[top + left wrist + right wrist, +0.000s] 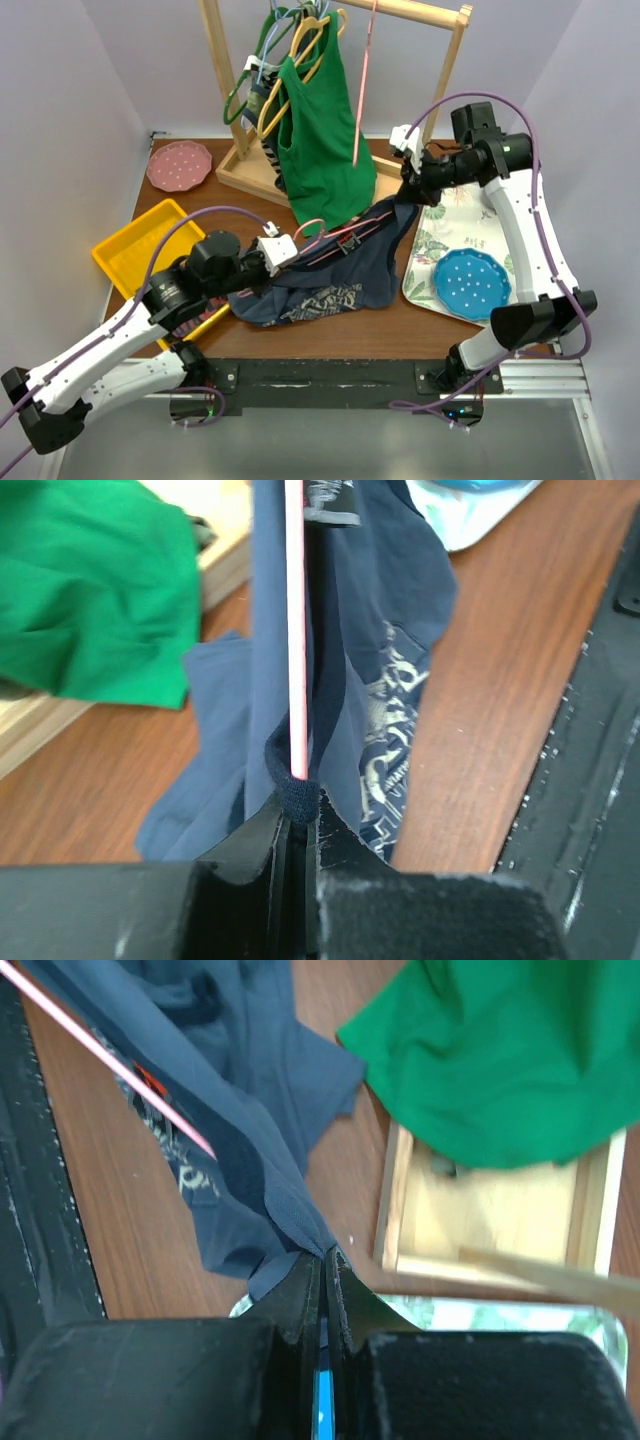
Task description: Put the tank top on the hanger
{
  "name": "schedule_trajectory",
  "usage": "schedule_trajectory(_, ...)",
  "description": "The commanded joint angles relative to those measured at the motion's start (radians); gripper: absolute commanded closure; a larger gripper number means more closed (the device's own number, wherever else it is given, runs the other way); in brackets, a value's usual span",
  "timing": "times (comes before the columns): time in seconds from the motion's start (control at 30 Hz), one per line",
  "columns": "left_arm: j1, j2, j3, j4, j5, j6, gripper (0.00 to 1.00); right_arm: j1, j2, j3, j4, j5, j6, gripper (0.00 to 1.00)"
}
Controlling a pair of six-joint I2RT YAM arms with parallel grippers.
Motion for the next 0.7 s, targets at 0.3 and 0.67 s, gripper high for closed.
schedule_trajectory(0.3, 0.000, 0.083, 0.055, 0.110, 0.011, 0.052, 1.00, 0.168, 0.020, 0.066, -0.110, -0.187, 0.078, 0.90)
schedule_trajectory(0.67, 0.003, -0.055, -0.042, 0.093, 0.066, 0.063, 1.00, 0.123, -0.045, 0.069, 0.037, 0.159, 0.231, 0.75)
